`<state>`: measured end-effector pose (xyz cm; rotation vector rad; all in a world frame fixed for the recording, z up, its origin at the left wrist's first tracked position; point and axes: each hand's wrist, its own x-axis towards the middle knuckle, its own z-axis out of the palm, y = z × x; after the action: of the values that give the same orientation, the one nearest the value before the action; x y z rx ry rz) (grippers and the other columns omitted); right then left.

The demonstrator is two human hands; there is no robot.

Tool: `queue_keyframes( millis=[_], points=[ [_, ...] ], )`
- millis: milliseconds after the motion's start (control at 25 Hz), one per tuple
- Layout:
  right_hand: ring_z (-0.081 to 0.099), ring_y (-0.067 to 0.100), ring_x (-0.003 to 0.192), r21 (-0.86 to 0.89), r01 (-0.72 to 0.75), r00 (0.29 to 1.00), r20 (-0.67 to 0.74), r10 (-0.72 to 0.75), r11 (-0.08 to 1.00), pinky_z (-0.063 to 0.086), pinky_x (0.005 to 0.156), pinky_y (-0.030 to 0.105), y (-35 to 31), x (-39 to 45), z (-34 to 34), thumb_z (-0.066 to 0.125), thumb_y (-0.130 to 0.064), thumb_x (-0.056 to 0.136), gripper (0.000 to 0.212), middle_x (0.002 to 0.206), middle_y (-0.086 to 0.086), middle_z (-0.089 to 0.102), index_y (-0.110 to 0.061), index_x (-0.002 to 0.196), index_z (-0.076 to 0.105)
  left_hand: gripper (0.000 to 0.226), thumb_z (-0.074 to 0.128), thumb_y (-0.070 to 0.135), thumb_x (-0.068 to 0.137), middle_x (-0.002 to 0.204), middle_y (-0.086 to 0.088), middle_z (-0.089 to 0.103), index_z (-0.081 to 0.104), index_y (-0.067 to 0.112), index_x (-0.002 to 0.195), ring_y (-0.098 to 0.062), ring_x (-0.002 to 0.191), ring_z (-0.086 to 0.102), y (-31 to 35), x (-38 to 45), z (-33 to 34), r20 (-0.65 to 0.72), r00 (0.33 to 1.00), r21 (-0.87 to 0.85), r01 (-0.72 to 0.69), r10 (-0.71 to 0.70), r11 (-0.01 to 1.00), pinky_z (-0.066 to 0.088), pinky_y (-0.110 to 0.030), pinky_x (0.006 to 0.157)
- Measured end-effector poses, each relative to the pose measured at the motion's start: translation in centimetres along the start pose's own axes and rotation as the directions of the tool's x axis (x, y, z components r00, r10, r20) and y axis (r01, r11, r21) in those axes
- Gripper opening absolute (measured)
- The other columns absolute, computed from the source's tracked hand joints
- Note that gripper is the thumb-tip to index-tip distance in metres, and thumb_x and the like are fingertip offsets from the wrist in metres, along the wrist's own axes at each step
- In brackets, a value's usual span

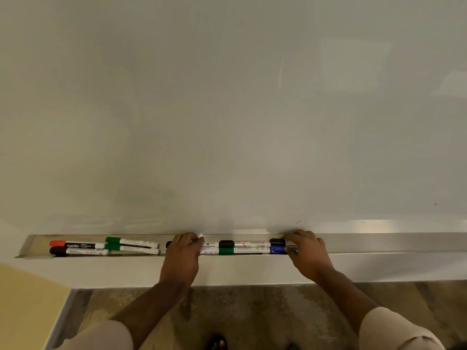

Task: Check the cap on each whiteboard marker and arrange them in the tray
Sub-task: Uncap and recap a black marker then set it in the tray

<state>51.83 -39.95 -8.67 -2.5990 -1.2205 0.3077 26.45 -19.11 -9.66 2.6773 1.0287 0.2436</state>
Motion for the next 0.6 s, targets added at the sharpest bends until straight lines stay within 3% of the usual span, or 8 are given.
queue_keyframes(
  millis=[160,440,600],
  points=[
    [0.048,0.02,0.112,-0.012,-0.015,1.0,-0.022,0.015,1.0,0.036,0.096,0.04,-0.6,-0.3,-0.3,0.058,-0.028,0.091,0.03,0.123,-0.002,0.058,-0.027,0.121,0.058,0.028,0.069,0.002,0.077,0.1,-0.006,0.067,0.071,0.015,0.102,-0.028,0.093,0.057,0.3,0.0,-0.3,-0.02,0.999,-0.002,-0.025,0.025,1.0,0.048,-0.037,0.077],
    [0.048,0.021,0.116,-0.013,0.017,0.999,-0.027,-0.017,1.0,0.034,0.1,0.041,-0.9,-0.8,-1.0,0.058,-0.028,0.091,0.033,0.126,-0.001,0.057,-0.023,0.124,0.056,0.026,0.065,0.015,0.086,0.105,-0.007,0.066,0.067,0.011,0.112,-0.028,0.096,0.058,0.0,-1.9,-1.1,-0.096,0.995,-0.016,0.003,-0.005,1.0,0.048,-0.041,0.082],
    [0.05,0.024,0.112,-0.039,0.041,0.998,-0.04,-0.043,0.998,0.037,0.097,0.042,-0.4,-1.1,-1.0,0.055,-0.02,0.092,0.03,0.124,0.003,0.058,-0.02,0.122,0.057,0.033,0.061,-0.003,0.079,0.103,-0.015,0.068,0.067,0.006,0.11,-0.035,0.093,0.061,-2.3,-3.6,-3.0,-0.114,0.993,0.06,0.032,-0.025,0.998,0.051,-0.042,0.082]
  ],
)
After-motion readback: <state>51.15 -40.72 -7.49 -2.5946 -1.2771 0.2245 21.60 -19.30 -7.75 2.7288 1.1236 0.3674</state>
